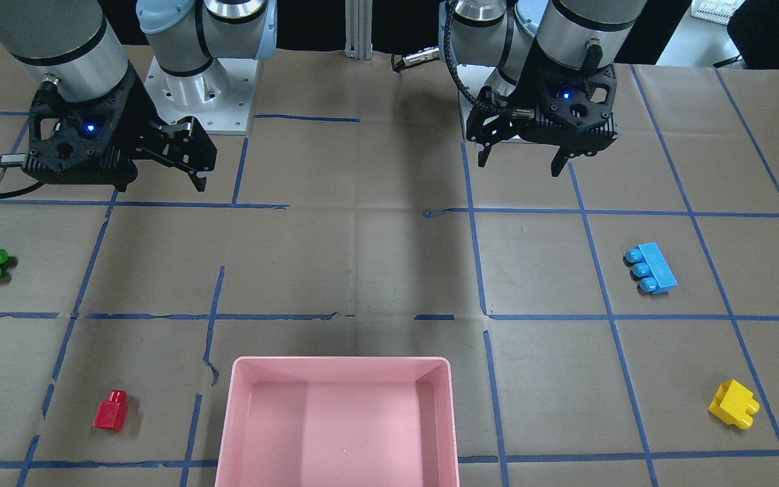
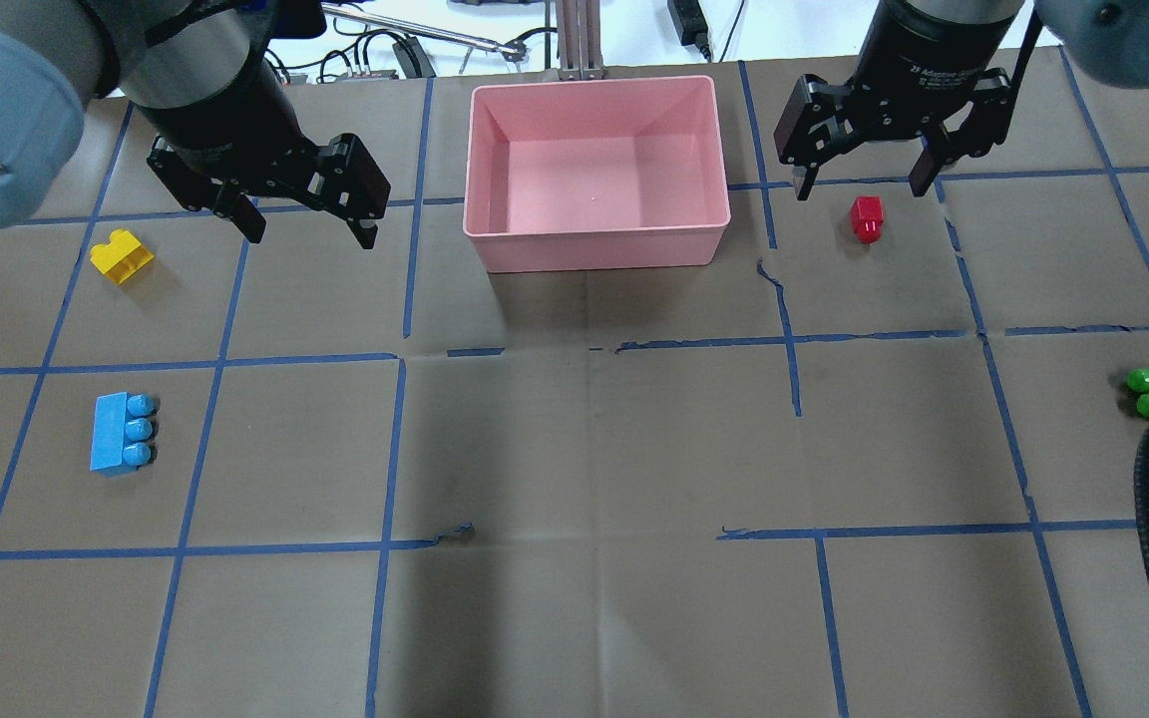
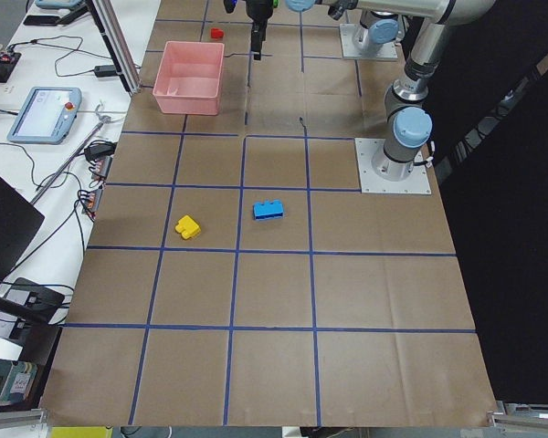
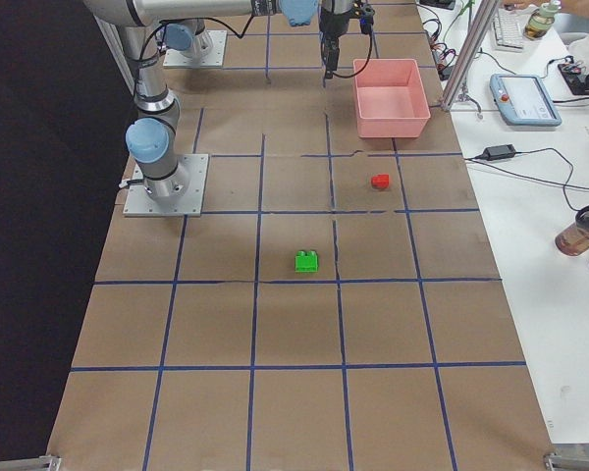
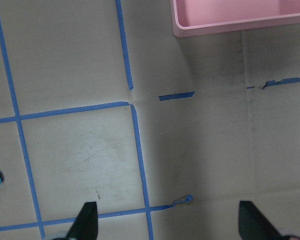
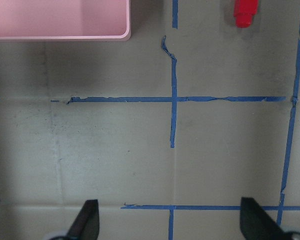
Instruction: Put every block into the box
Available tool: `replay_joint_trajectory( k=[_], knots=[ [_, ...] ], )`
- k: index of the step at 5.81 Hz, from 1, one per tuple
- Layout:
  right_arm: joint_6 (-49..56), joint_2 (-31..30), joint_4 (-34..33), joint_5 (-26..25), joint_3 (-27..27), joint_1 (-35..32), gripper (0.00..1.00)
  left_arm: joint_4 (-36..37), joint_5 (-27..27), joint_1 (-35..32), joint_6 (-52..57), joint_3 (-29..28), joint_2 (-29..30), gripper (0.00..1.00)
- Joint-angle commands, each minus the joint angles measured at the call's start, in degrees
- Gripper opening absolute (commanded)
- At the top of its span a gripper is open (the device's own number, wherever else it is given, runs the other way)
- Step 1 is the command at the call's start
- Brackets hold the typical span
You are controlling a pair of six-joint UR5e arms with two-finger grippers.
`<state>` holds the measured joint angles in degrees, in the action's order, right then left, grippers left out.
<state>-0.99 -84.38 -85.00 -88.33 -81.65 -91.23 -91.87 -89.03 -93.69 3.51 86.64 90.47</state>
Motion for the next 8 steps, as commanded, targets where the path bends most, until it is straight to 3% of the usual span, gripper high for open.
replay_joint_trajectory(
  k=[1,4,5,6,8],
  knots=[
    [-0.1,0.0,0.0,0.0,-0.1,-0.1,1.0,0.2,0.0,0.1,0.2,0.2,-0.2,0.99],
    [0.0,0.0,0.0,0.0,-0.1,0.0,1.0,-1.1,-0.2,0.4,0.5,0.3,-2.0,0.99],
    [0.0,0.0,0.0,0.0,-0.1,0.0,1.0,-1.0,-6.2,1.0,-0.2,1.2,-2.1,0.99],
    [0.0,0.0,0.0,0.0,-0.2,0.0,1.0,-1.0,-6.9,5.0,0.2,2.0,-1.1,0.99],
    [0.1,0.1,0.0,-0.1,-0.3,0.0,1.0,-0.9,-6.6,19.4,3.6,1.7,5.3,0.99]
  ],
)
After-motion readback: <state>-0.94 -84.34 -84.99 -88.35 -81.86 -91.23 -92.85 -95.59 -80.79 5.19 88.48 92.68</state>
